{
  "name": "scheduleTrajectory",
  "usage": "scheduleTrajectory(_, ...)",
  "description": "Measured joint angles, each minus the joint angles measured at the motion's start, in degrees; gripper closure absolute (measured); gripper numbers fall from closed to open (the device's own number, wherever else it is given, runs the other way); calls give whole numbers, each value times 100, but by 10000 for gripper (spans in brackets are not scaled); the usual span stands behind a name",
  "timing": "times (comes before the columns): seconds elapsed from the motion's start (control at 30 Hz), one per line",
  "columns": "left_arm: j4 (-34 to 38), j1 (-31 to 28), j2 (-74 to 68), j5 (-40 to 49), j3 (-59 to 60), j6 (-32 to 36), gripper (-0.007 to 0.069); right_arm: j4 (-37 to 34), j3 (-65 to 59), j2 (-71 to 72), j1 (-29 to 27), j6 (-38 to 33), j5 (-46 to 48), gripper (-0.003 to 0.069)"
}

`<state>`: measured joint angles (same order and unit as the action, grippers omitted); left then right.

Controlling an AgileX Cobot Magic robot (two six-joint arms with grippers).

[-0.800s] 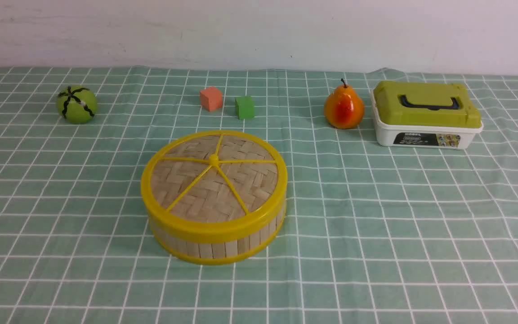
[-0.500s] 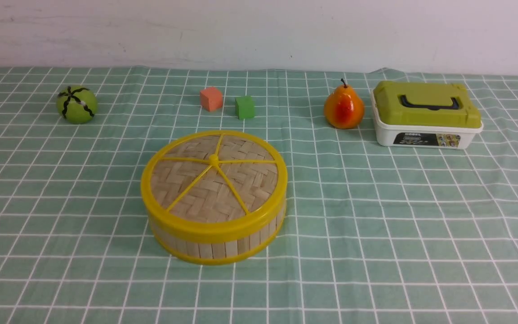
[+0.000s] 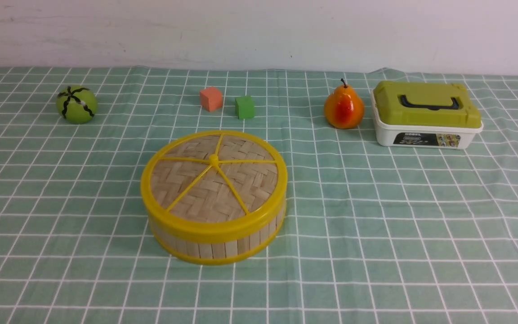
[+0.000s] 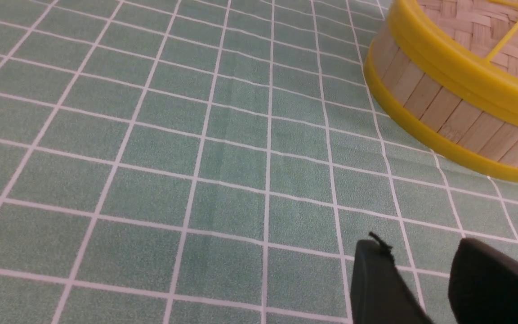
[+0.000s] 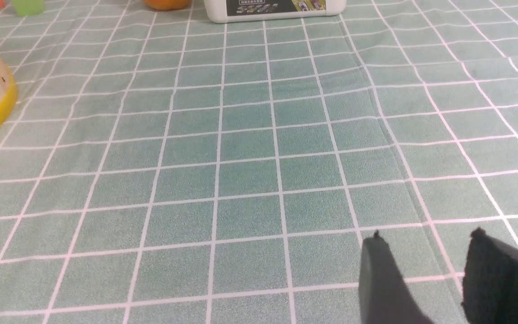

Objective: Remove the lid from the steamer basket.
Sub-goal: Use the left arm to lift the lid of the steamer

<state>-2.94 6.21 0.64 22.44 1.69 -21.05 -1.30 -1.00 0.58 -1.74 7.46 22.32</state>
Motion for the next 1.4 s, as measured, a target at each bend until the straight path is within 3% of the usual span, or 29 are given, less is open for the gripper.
scheduleTrajectory(0.97, 77, 0, 0, -5, 0, -41, 386, 0, 0, 0, 0, 0, 0, 418)
scheduleTrajectory(1.23, 3524, 0, 0, -179, 0, -1957, 386, 0, 0, 0, 0, 0, 0, 418)
scheduleTrajectory(1.4, 4459, 0, 0, -296, 0, -2191, 386, 0, 0, 0, 0, 0, 0, 418)
